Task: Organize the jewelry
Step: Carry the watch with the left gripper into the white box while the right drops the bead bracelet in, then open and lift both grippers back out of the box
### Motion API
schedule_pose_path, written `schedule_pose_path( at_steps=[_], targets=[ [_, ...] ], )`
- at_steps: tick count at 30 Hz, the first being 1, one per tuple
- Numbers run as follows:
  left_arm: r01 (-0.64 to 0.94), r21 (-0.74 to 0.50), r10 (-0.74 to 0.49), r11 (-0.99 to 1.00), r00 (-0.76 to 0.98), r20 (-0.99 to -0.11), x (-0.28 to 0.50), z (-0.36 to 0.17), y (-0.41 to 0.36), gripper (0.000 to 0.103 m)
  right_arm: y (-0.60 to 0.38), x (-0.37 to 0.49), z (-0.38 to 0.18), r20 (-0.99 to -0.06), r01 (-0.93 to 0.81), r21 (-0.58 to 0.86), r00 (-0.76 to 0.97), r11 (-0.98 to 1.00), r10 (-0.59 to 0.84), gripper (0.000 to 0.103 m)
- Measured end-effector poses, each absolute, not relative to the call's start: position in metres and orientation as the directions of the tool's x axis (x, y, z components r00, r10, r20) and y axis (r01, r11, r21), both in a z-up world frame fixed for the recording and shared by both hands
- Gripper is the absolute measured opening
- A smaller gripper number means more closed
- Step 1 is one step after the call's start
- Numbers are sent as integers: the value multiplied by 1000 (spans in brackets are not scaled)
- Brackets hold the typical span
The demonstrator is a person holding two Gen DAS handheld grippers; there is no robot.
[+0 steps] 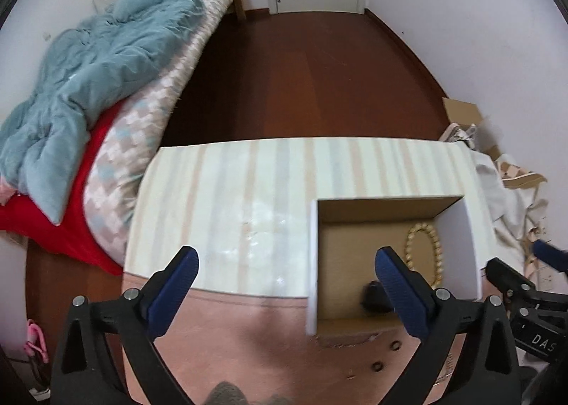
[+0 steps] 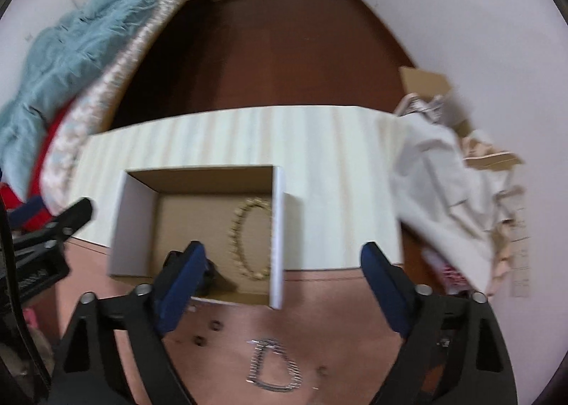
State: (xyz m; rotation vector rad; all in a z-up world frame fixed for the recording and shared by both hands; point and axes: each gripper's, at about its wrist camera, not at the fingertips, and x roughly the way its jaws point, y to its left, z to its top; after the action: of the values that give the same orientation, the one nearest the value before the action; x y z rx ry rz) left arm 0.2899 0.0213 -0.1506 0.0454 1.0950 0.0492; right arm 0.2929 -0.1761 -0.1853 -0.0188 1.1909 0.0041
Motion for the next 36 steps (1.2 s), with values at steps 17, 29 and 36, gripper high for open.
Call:
schedule_pose_path(
  at_steps=[17, 29, 36],
  targets=[
    [-41, 110, 116, 993, 499, -859, 225, -132, 25, 102, -156, 236, -170, -901, -14, -65, 431, 998, -52, 100],
    [-68, 111, 130, 991, 587, -799, 157, -77, 34, 102, -146, 174, -108, -849, -25, -68, 526, 997, -45, 100],
    [-71, 89, 114, 993, 629, -769, 122, -47, 38, 102, -137, 134, -74, -815, -37, -53, 579, 998, -22, 100]
  ],
)
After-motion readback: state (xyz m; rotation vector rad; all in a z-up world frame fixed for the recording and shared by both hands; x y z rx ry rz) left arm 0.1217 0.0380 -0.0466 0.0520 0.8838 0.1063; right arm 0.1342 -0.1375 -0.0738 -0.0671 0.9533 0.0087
